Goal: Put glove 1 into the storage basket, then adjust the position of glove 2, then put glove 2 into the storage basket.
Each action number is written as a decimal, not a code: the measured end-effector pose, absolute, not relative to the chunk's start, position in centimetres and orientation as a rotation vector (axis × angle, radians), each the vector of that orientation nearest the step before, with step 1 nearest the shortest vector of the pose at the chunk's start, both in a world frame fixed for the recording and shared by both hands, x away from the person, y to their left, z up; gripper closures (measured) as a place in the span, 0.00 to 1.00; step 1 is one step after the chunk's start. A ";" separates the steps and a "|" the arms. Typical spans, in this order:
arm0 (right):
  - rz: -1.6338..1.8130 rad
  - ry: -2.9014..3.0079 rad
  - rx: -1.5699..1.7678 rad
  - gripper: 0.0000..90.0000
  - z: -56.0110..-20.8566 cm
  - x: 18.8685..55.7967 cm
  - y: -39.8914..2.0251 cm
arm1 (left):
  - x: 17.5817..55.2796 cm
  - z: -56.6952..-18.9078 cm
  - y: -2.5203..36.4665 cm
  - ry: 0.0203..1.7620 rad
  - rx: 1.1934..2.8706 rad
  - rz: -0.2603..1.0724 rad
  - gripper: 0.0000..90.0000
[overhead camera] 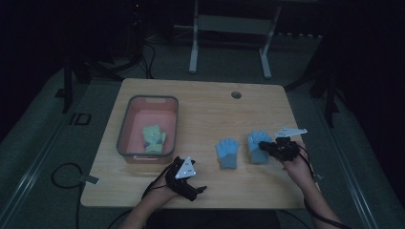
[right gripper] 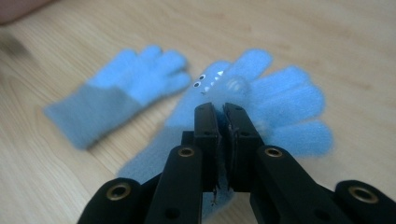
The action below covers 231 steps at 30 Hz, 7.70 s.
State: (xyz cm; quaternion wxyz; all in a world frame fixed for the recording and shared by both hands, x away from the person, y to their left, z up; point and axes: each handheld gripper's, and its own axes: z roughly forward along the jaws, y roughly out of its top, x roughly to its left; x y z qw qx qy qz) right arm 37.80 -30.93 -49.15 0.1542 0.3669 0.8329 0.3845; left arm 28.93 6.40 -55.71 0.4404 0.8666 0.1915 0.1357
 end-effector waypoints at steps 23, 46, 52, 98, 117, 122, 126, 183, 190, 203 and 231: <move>1.246 2.385 0.933 0.94 -44.5 37.5 -24.8 | 28.9 -55.6 6.4 0.476 2.148 0.342 0.01; 1.239 2.518 0.946 0.94 -48.1 37.9 -21.1 | 28.8 -55.5 6.6 0.483 2.131 0.345 0.01; 1.203 2.537 1.010 0.94 -50.2 38.1 -21.6 | 28.8 -55.6 6.6 0.485 2.136 0.338 0.01; 1.249 2.499 0.882 0.18 -51.9 38.4 -26.8 | 28.5 -54.0 4.0 0.467 2.154 0.279 0.04; 1.363 2.486 1.072 0.16 -52.0 38.9 -28.5 | 30.3 -53.9 1.0 0.383 2.231 0.302 0.09; 1.308 2.489 1.053 0.31 -52.0 39.4 -28.4 | 31.2 -53.7 -0.4 0.270 2.258 0.366 0.22; 1.317 2.476 1.053 0.36 -51.9 39.7 -28.3 | 31.7 -53.7 -1.2 0.228 2.267 0.404 0.27; 1.295 2.678 0.999 0.86 -53.8 42.8 -21.5 | 35.5 -52.9 -2.9 0.129 2.467 0.401 0.83; 1.347 2.665 0.959 0.86 -51.9 42.9 -20.4 | 35.4 -50.7 -1.5 0.133 2.462 0.447 0.83; 1.418 2.628 0.902 0.86 -47.9 43.5 -17.9 | 35.3 -46.8 1.1 0.149 2.454 0.526 0.83; 1.471 2.626 0.759 0.86 -43.9 44.1 -11.3 | 34.5 -43.6 6.9 0.248 2.456 0.631 0.83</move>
